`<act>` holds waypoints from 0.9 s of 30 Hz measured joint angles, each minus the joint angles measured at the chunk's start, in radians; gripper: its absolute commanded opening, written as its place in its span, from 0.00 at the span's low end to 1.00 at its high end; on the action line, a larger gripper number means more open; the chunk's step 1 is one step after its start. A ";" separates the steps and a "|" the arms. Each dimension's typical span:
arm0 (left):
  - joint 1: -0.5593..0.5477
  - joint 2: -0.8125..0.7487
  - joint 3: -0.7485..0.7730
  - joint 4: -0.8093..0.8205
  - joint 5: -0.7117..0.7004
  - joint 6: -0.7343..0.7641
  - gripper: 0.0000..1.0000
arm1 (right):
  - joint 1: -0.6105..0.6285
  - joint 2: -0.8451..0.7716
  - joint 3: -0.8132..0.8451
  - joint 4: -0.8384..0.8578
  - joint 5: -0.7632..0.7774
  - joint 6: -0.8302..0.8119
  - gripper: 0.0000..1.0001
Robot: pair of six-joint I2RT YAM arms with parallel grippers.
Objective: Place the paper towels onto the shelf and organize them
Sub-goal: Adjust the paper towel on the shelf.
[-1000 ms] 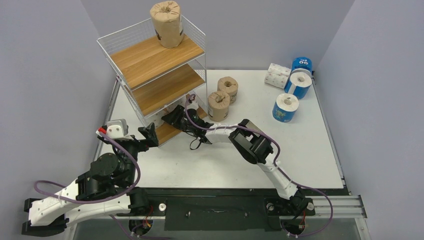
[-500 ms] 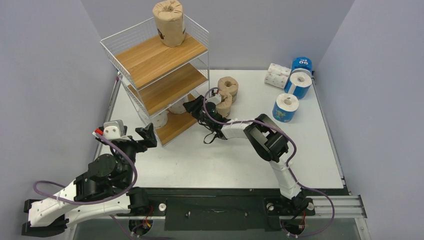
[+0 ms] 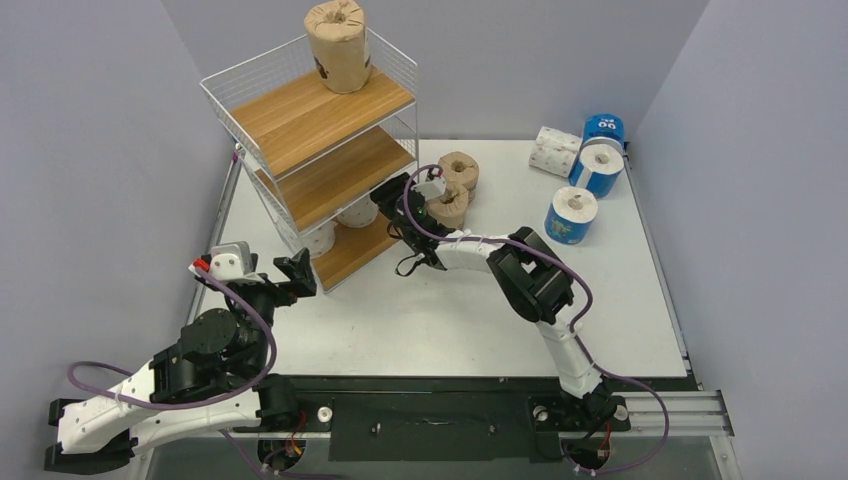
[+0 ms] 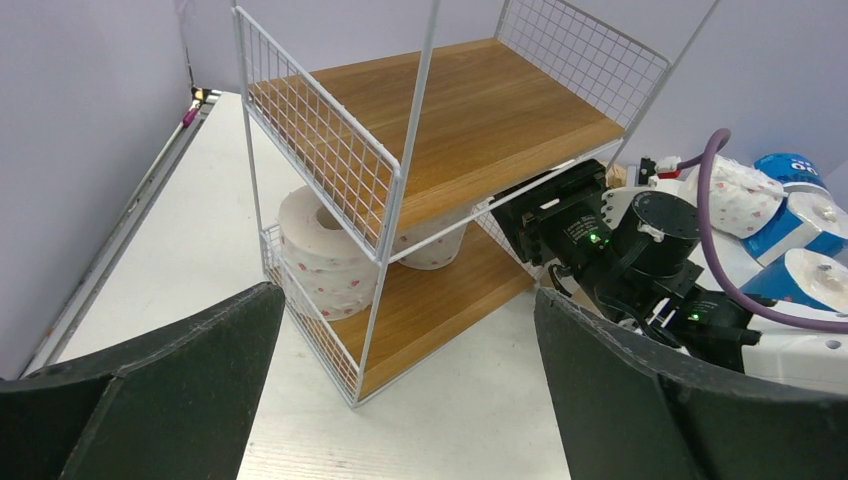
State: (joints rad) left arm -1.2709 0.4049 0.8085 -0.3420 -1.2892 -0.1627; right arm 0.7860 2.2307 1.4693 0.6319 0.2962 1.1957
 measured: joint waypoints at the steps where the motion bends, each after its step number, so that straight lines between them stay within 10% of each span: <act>1: 0.000 0.000 0.000 0.000 0.002 -0.002 0.96 | 0.001 0.007 0.015 -0.002 0.012 0.005 0.42; 27: 0.000 0.011 -0.001 0.001 0.020 -0.006 0.96 | 0.017 0.122 0.134 -0.035 0.002 0.075 0.41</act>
State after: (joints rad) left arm -1.2709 0.4160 0.8074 -0.3408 -1.2690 -0.1692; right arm 0.8028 2.3528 1.6032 0.5968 0.2981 1.2709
